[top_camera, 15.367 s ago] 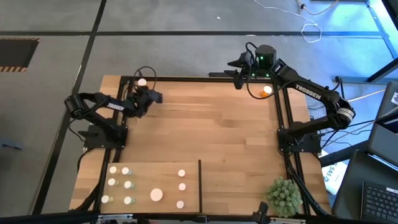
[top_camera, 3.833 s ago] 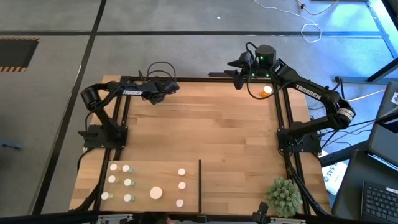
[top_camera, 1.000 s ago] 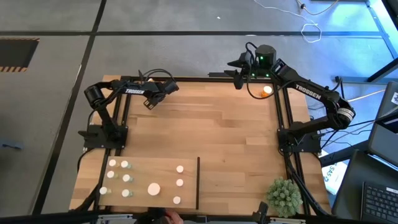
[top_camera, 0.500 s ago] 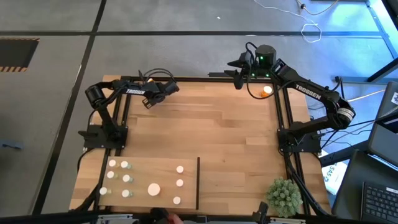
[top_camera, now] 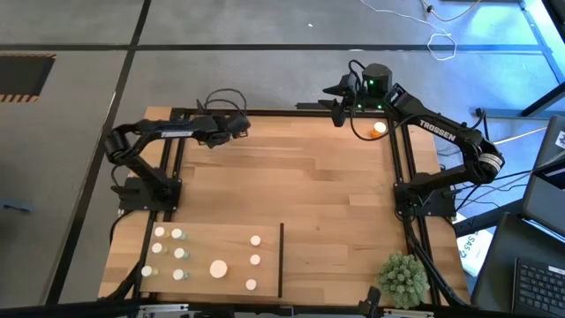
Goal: Pick and place medicine bottles onto shelf by color
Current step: Put the top left orange pill bottle on the shelf aligned with the other orange pill bottle
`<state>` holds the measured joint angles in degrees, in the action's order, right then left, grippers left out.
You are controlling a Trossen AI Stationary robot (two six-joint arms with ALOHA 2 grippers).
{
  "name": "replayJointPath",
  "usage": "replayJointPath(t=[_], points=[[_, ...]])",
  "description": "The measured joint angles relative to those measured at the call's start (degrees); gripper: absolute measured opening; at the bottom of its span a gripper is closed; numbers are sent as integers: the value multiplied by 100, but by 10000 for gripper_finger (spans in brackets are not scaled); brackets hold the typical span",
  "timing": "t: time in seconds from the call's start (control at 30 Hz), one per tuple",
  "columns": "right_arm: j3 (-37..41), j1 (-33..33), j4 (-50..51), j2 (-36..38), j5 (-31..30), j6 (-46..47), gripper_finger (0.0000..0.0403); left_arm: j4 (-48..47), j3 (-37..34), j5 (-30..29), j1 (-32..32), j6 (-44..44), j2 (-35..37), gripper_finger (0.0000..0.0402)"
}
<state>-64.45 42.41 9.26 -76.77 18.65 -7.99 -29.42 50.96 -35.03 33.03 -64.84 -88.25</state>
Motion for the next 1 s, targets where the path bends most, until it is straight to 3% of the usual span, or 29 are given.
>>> replayJointPath(t=[0.27,0.53,1.0], points=[[0,0,0,0,-2,0,213,-22,0,1264,931,1155,719,264],[0,-2,-2,0,-2,0,213,-84,0,2127,1580,300,562,264],[0,-1,-1,0,0,0,213,-55,0,1800,1308,-1313,568,264]])
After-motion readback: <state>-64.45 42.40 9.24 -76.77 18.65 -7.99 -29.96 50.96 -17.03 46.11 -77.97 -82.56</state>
